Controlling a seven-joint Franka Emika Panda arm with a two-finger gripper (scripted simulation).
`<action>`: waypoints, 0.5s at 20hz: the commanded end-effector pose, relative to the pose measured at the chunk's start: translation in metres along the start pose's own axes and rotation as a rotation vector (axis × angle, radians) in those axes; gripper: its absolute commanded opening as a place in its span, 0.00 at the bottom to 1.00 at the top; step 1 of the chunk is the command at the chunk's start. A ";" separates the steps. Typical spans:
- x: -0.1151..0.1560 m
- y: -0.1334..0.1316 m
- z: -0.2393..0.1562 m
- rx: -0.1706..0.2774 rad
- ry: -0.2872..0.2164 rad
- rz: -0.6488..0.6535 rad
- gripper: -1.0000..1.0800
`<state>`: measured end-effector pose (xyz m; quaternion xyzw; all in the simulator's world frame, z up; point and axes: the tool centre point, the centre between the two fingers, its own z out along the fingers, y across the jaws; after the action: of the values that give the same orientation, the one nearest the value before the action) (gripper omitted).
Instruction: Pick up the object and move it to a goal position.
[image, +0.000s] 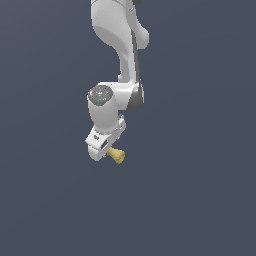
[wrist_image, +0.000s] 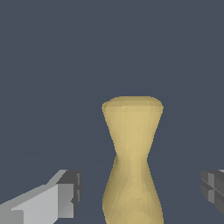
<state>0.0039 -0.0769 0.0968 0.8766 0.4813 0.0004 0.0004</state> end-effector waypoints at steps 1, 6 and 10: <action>0.000 -0.001 0.013 0.001 0.000 -0.001 0.96; 0.000 -0.001 0.034 0.001 0.000 -0.003 0.96; 0.000 0.000 0.038 0.001 0.000 -0.003 0.96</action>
<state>0.0029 -0.0768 0.0598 0.8758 0.4827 -0.0006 -0.0006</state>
